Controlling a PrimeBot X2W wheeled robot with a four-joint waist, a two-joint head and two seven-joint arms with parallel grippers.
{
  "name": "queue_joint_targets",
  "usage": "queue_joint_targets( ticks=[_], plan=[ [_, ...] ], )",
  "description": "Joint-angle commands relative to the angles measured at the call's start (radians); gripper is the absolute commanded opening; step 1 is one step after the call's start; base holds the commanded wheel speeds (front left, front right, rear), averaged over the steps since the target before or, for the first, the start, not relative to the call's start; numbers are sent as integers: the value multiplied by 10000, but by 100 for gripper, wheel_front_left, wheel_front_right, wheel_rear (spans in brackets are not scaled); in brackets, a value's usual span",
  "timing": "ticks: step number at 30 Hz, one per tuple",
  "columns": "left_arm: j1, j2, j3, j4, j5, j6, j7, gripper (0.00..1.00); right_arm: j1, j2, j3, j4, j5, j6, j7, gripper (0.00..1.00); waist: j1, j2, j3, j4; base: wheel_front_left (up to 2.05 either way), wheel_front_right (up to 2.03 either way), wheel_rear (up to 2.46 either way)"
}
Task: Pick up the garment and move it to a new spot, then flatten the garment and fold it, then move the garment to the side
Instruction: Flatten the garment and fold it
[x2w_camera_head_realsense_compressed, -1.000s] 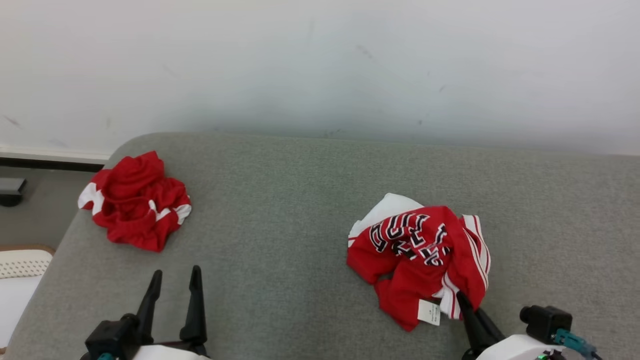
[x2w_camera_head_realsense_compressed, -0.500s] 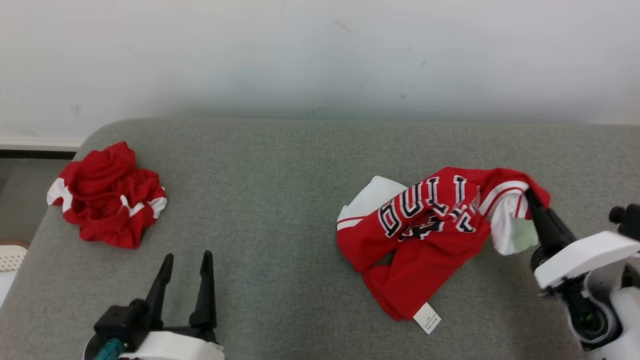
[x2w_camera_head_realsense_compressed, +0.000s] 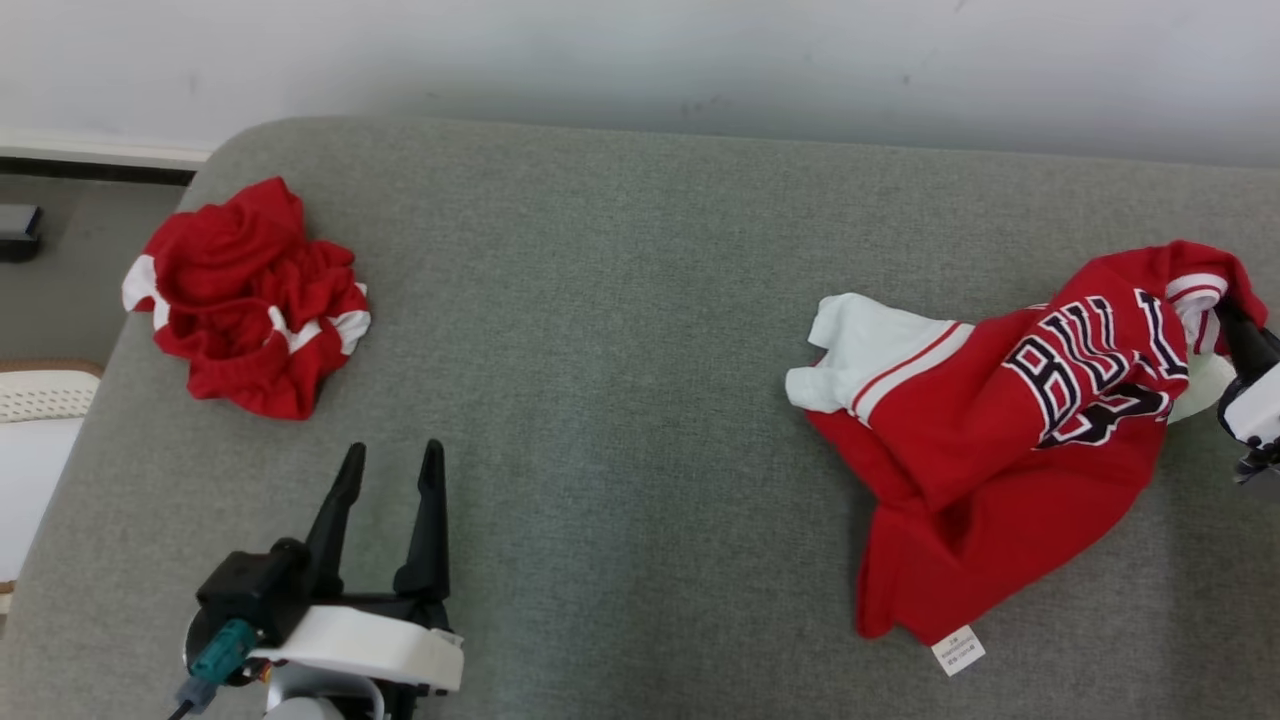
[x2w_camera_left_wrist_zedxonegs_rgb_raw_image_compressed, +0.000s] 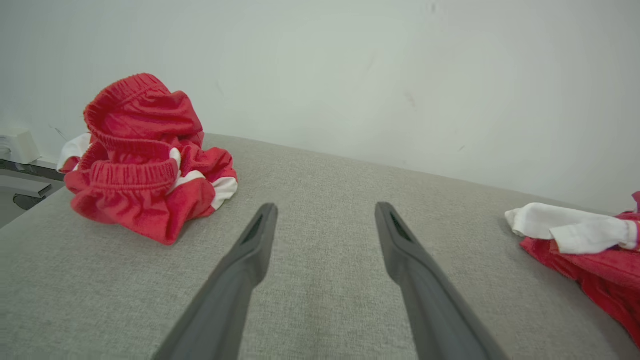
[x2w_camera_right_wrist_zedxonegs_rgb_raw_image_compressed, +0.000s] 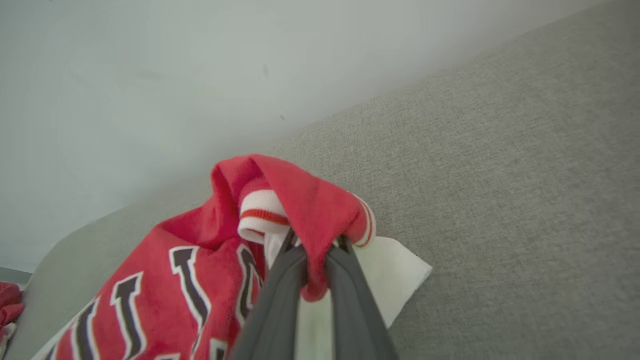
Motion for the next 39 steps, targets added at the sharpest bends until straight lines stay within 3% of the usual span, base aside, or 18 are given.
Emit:
queue_joint_targets(
  ticks=[1, 2, 3, 10, 18, 24, 31, 39],
  plan=[
    [-85, 34, 8, 35, -30, 0, -6, 100, -205, -129, 69, 271, -113, -18, -6, 37, -2, 0, 65, 109, 0, 0, 0],
    [-100, 34, -11, 50, -42, 14, -6, 100, -313, -117, 132, 515, -173, -18, -65, 76, -2, 0, 32, 116, 0, 0, 0],
    [-104, 34, -19, 75, -46, 40, -6, 100, -374, -68, 188, 705, -217, -18, -136, 100, -2, 0, -25, 99, 0, 0, 0],
    [160, 35, 29, 185, 117, 50, -6, 100, -31, 55, 932, 796, -336, -18, -984, 100, -2, 0, -843, -408, 0, 0, 0],
    [621, 36, 101, 155, 130, 162, -6, 100, 1081, 51, 2233, -1172, -637, -18, -2507, 100, -2, 0, -1869, -1364, 0, 0, 0],
    [926, 33, 11, 66, -3, 265, -6, 100, 2415, 191, 2664, -2604, -1238, -18, -3831, 100, -2, 0, -2274, -1891, 0, 0, 0],
    [1086, 33, -37, -47, -97, 365, -5, 100, 4226, 883, 1939, -3797, -2128, -18, -4790, 100, -2, 0, -2319, -2284, 0, 0, 0],
    [1212, 36, -48, -54, -169, 326, -5, 100, 6189, 2157, 199, -5530, -4590, -18, -4870, 100, -2, 0, -2303, -2521, 0, 0, 0]
  ],
)
